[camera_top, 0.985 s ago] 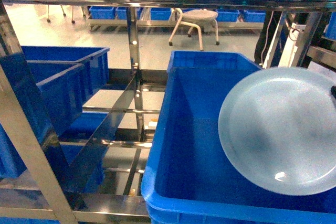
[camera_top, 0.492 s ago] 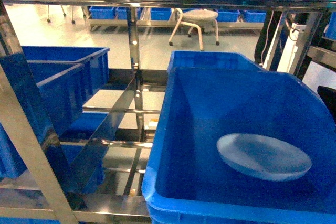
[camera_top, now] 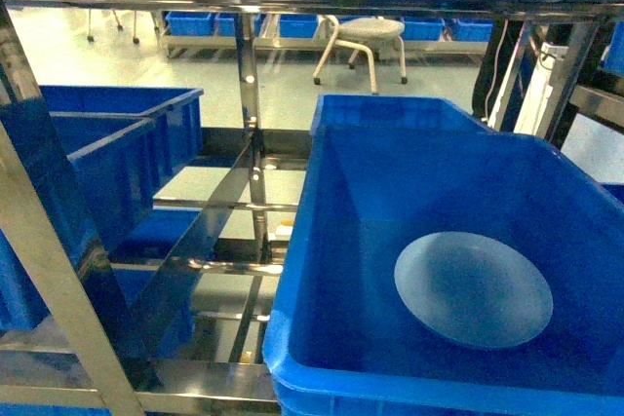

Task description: Place blue tray on left shelf second layer neatly

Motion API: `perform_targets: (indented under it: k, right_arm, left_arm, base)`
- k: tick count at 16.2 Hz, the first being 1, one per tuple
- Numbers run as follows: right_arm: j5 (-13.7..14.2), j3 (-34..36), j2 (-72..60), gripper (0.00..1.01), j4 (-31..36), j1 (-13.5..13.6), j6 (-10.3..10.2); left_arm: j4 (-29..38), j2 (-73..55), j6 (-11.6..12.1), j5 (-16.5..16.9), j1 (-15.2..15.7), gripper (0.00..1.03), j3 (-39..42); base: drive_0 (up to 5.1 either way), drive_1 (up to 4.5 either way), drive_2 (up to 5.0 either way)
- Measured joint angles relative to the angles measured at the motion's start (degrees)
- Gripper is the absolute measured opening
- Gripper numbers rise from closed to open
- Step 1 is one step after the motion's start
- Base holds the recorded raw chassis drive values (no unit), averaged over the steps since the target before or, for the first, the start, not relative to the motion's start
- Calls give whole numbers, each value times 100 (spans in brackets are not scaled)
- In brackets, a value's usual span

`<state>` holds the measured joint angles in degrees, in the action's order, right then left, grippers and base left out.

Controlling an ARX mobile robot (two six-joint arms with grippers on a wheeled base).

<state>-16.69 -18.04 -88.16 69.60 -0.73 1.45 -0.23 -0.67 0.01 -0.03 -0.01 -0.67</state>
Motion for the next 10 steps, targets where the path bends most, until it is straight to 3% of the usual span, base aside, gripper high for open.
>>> perform_targets:
  k: [2, 5, 7, 10]
  right_arm:
    - [61, 280, 459, 98, -210, 57, -57]
    - [208, 791, 1641, 98, -859, 356, -168]
    - [341, 1049, 2485, 98, -1443, 533, -192]
    - [393, 1478, 4074, 98, -2682, 514, -190]
  left_arm:
    - [-2, 0, 2, 0, 0, 98, 0]
    - [0, 0, 2, -2, 0, 98, 0]
    - [0, 0, 2, -2, 0, 98, 0]
    - [0, 0, 2, -2, 0, 98, 0]
  base:
    - [0, 0, 0]
    - [0, 0, 0]
    - [0, 0, 0]
    - [0, 0, 0]
